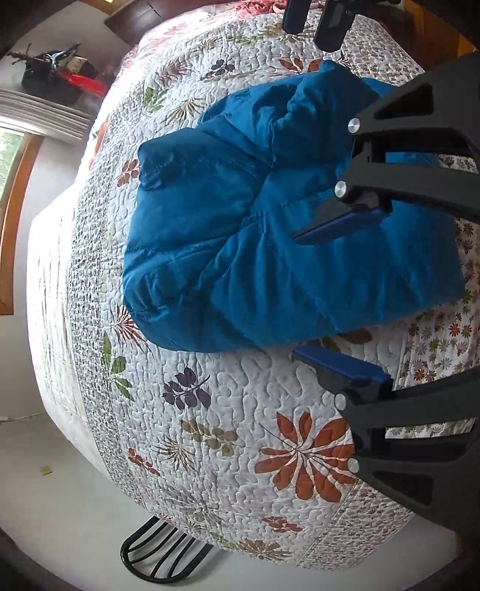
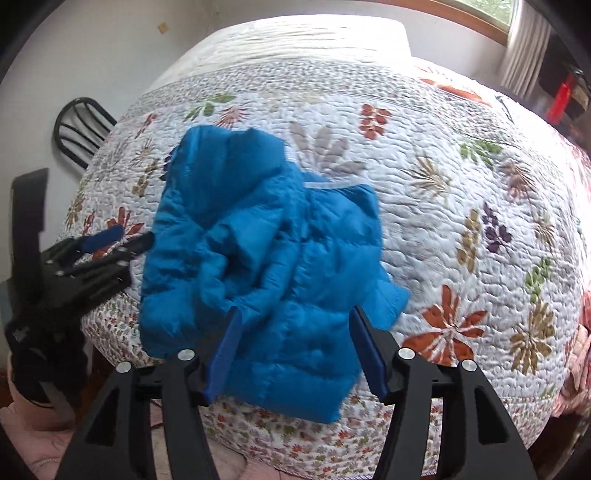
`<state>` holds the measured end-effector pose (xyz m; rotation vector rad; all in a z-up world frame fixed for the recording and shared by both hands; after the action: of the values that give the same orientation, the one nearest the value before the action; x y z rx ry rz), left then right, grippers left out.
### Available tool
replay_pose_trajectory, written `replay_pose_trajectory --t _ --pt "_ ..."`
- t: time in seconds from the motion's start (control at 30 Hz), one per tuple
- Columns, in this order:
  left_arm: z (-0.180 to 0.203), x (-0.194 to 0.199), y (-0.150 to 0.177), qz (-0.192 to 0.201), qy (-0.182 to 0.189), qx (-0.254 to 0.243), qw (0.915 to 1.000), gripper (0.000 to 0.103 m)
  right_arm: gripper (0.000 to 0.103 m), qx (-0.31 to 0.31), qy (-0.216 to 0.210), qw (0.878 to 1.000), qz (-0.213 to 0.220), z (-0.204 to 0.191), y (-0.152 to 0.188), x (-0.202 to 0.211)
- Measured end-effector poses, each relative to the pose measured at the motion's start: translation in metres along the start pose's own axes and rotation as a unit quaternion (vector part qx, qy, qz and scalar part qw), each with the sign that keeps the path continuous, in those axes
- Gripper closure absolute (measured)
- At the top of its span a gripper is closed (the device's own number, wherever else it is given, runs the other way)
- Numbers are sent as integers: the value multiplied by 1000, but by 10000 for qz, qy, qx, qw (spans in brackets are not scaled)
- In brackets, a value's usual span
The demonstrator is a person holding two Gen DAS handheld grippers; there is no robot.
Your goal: Fold large clothes
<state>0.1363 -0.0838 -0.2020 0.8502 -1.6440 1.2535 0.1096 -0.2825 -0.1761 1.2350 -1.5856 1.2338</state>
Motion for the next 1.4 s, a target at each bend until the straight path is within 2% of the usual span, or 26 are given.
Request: replay_pose_trajectory --t 0.23,0.37,0.47,0.53,0.63,0.73,0.83,0.93,1.0,1.1,1.17,1.23,1.4 --pt "3 -10 4 -78 -24 -31 10000 46 39 32 -58 9996 -263 -22 -8 -19" --pt "0 -12 3 -72 20 30 10000 46 39 229 -29 9995 -202 -32 -2 -6" --pt "-5 -10 2 -40 74 105 9999 46 29 368 -45 9992 -158 -40 -2 -2" --pt "-7 -8 0 1 88 126 9999 46 27 343 50 9990 -268 -40 -3 -13" --pt "-8 -6 -2 48 106 118 9999 46 27 128 -36 9983 -576 -36 -5 -41" --pt "-9 -5 -2 47 146 106 9998 46 27 -39 36 9978 -667 -28 -11 -64" --pt "-10 -4 -1 64 162 90 9998 46 28 -211 -85 9960 -864 -23 -15 -86" --pt "-12 -2 -1 86 176 101 9998 46 39 -244 -251 9945 -987 -24 -18 -101" --pt "-12 -2 -1 96 175 102 9997 46 60 -150 -388 9948 -928 -30 -19 -98" --pt "-13 -1 -2 110 177 120 9997 46 78 -39 -700 9949 -722 -37 -21 -77" --pt "-13 1 -3 139 188 136 9996 46 82 -46 -997 9936 -535 -38 -22 -55" --pt "-12 5 -4 182 215 142 9995 46 83 58 -1111 9935 -249 -40 -18 -26" --pt "-2 26 -10 429 321 75 9985 46 83 67 -910 9949 442 -26 -1 35"
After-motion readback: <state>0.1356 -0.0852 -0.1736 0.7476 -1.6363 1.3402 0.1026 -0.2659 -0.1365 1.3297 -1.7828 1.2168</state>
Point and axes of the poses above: each gripper's, at about its wrist camera, not at the fingertips, and x roughly against the way its jaws point, z to its right, y to its underside, the point moved 7 cm from there along -x, roughly the way its jaws point, and after that the axes turned 10 degrees about -x, right-handed, at the moved point
